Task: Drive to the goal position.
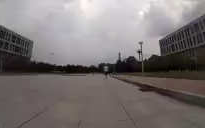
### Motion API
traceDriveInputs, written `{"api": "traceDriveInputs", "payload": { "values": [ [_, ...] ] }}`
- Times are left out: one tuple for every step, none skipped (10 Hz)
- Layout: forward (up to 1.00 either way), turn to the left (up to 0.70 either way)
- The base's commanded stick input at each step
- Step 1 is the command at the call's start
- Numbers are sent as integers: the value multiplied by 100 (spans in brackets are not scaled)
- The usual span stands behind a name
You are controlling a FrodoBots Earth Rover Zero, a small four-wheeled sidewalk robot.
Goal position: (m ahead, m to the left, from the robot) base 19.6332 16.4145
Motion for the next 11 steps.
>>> {"api": "traceDriveInputs", "payload": {
  "values": [
    [70, 0],
    [70, 0],
    [70, 0],
    [70, 0],
    [70, 0],
    [70, 0],
    [70, 0],
    [70, 0],
    [70, 0],
    [70, 0],
    [70, 0]
  ]
}}
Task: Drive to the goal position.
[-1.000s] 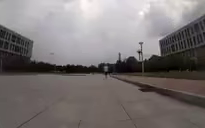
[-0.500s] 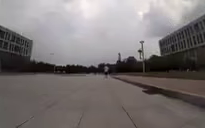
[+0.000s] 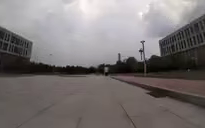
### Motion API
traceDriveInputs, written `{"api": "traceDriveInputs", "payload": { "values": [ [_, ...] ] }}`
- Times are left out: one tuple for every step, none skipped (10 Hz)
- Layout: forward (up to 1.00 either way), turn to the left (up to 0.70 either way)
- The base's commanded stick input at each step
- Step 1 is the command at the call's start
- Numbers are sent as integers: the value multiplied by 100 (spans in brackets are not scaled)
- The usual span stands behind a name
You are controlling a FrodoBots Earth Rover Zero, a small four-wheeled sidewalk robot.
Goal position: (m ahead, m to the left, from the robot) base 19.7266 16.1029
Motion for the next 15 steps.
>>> {"api": "traceDriveInputs", "payload": {
  "values": [
    [70, 0],
    [70, 0],
    [70, 0],
    [70, 0],
    [70, 0],
    [70, 0],
    [70, 0],
    [70, 0],
    [70, 0],
    [70, 0],
    [70, 0],
    [70, 0],
    [70, 0],
    [70, 0],
    [70, 0]
  ]
}}
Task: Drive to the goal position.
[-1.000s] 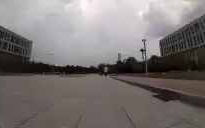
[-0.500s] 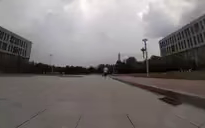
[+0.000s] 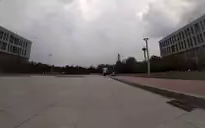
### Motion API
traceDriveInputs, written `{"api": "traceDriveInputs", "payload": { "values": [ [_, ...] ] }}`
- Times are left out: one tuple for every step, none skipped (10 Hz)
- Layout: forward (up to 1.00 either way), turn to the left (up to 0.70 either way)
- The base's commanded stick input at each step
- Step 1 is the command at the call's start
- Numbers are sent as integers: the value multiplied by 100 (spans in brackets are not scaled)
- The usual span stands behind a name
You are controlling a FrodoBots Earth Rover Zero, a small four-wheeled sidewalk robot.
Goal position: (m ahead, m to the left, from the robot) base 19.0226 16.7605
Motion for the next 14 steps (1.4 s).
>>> {"api": "traceDriveInputs", "payload": {
  "values": [
    [70, 0],
    [70, 0],
    [70, 0],
    [70, 0],
    [70, 0],
    [70, 0],
    [70, 0],
    [70, 0],
    [70, 0],
    [70, 0],
    [70, 0],
    [70, 0],
    [70, 0],
    [70, 0]
  ]
}}
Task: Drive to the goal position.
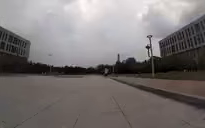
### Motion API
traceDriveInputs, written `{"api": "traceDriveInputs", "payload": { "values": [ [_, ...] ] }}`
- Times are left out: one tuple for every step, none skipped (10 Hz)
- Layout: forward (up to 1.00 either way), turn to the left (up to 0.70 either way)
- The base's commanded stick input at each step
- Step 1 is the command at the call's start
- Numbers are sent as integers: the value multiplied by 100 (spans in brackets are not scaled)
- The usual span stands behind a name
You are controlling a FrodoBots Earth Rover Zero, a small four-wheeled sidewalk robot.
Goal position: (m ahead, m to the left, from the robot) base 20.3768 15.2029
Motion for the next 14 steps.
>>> {"api": "traceDriveInputs", "payload": {
  "values": [
    [70, 0],
    [70, 0],
    [70, 0],
    [70, 0],
    [70, 0],
    [70, 0],
    [70, 0],
    [70, 0],
    [70, 0],
    [70, 0],
    [70, 0],
    [70, 0],
    [70, 0],
    [70, 0]
  ]
}}
